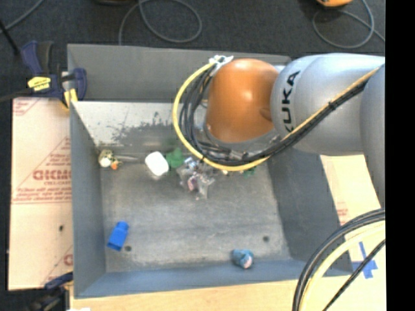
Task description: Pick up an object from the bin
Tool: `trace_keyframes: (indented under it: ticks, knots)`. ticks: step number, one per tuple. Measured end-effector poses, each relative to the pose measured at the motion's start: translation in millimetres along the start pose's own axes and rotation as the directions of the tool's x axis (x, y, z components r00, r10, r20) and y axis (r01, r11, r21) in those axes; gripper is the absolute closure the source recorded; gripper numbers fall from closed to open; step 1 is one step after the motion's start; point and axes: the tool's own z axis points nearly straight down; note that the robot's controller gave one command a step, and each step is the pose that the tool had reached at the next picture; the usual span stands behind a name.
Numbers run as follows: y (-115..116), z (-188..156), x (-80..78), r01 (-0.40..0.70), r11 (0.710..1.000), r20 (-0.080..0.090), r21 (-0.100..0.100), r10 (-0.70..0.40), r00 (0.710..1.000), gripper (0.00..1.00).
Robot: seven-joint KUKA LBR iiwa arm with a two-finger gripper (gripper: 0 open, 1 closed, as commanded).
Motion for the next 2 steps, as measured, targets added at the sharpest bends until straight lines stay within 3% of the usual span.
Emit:
trace_keyframes:
  ticks: [1,2]
  knots:
    - [-2,-30,-0.6,-0.002,1.000,0.006,0.004,0.002,1.000,1.00]
    - [-3,-64,-4.5,-0.010,1.000,-0.004,-0.002,0.010,1.000,1.00]
